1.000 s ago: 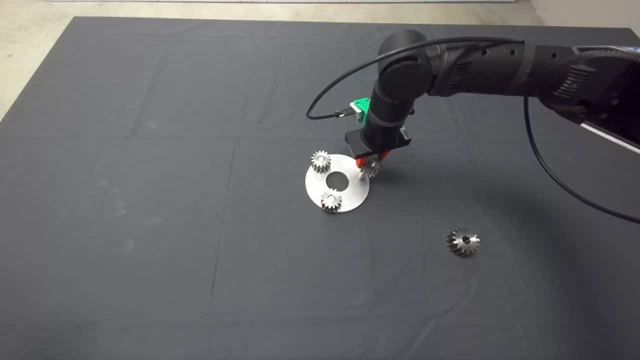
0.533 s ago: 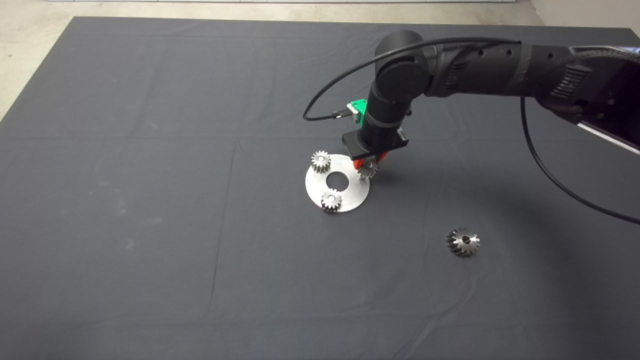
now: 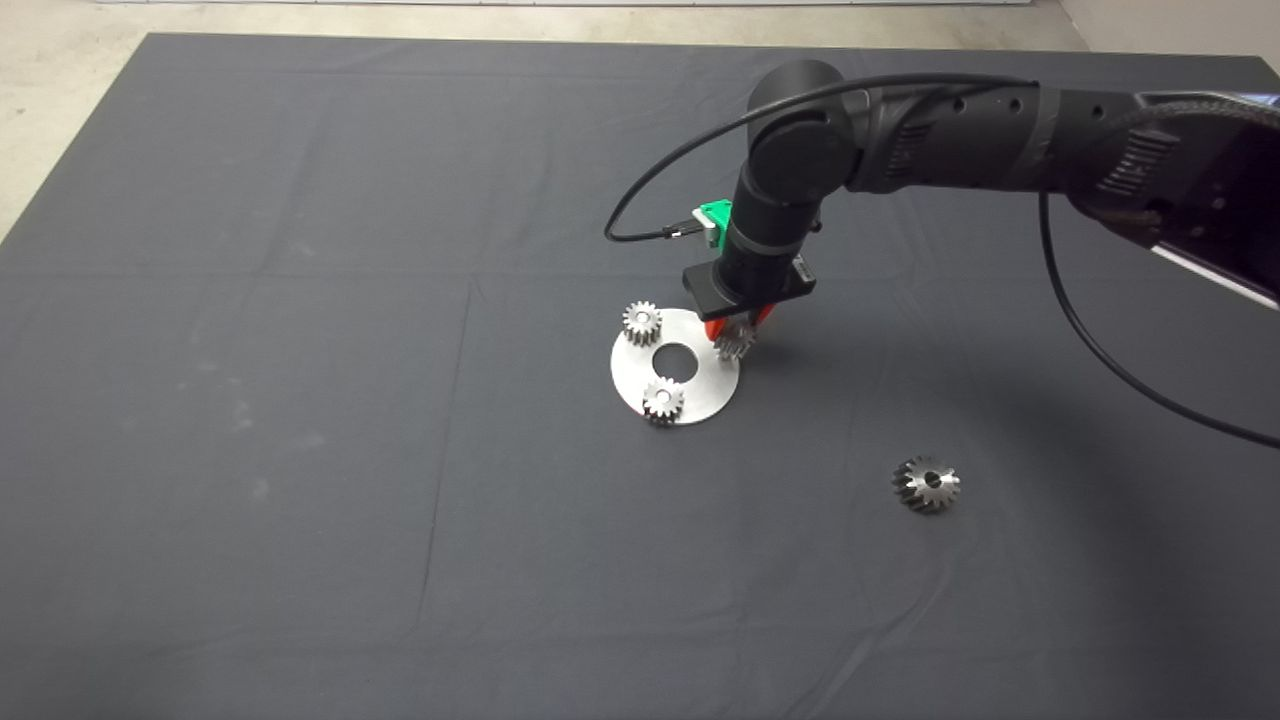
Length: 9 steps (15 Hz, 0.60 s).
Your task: Remove an incorrectly installed larger gear and replace it with the correct smaller gear
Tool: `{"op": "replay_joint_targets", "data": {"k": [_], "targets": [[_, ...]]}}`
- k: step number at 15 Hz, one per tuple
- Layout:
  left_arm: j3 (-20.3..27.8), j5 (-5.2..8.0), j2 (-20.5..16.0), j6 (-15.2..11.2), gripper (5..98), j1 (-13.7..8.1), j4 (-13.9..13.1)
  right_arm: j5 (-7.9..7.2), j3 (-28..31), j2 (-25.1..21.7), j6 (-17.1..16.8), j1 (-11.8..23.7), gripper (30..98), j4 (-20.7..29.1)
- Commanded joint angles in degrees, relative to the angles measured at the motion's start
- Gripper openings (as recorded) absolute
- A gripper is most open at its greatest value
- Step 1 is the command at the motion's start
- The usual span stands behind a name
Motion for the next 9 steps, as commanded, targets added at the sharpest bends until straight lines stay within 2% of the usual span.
{"op": "replay_joint_targets", "data": {"k": [1, 9], "targets": [[0.6, 1.56, 0.1, 0.2, 94.4, -0.1, -0.6, -6.83, 0.3, 0.3, -0.2, 1.8, 37.5, 2.0], [0.6, 1.56, 0.1, 0.2, 94.4, -0.1, -0.7, -6.75, 0.2, 0.2, -0.2, 1.6, 37.5, 2.0]]}}
